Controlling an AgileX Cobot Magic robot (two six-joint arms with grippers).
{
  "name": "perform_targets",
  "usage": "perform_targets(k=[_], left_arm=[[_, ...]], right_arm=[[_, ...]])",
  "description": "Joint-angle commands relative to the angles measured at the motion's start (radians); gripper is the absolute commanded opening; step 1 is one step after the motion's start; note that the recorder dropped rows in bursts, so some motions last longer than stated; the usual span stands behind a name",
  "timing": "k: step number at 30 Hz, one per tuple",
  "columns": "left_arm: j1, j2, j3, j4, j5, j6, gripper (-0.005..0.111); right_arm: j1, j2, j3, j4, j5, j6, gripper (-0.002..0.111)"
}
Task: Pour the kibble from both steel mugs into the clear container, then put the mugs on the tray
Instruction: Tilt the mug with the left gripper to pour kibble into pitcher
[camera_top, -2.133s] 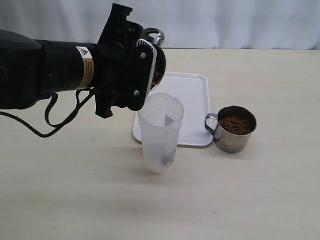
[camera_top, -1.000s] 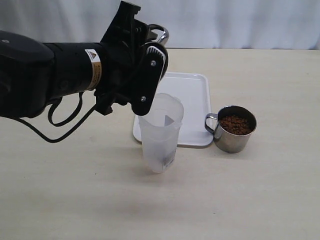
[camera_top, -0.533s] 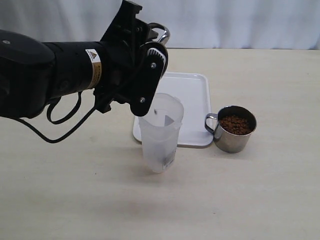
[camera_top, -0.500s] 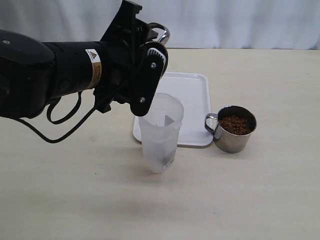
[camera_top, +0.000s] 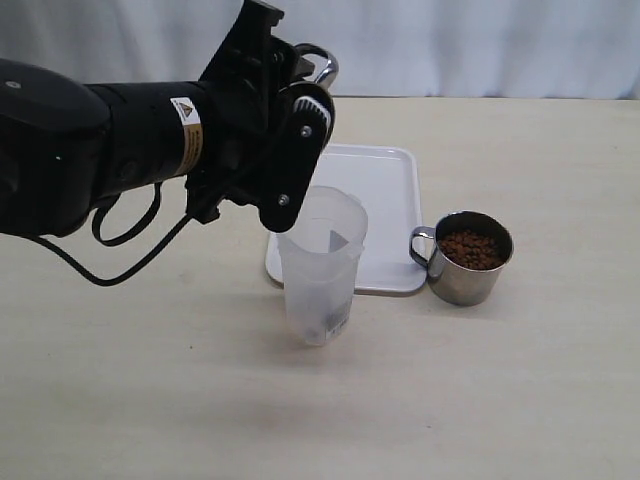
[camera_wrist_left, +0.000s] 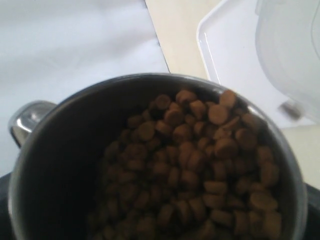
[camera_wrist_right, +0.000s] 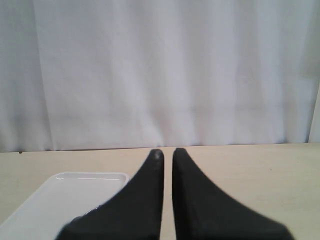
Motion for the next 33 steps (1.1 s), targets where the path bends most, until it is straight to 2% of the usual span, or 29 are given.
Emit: perform_targets(k=[1, 5, 33], left_arm=[[-0.016, -0.005, -0.011, 0.024, 0.034, 0.0, 0.0], [-0.033, -0.005, -0.011, 0.019, 0.047, -0.002, 0.0], [-0.033, -0.005, -0.011, 0.075, 0.048, -0.008, 0.0]], right_arm=[[0.004, -0.004, 0.002, 0.001, -0.012, -0.005, 0.005], [0.004, -0.004, 0.002, 0.001, -0.012, -0.005, 0.005], [0.004, -0.004, 0.002, 0.001, -0.012, -0.005, 0.005]])
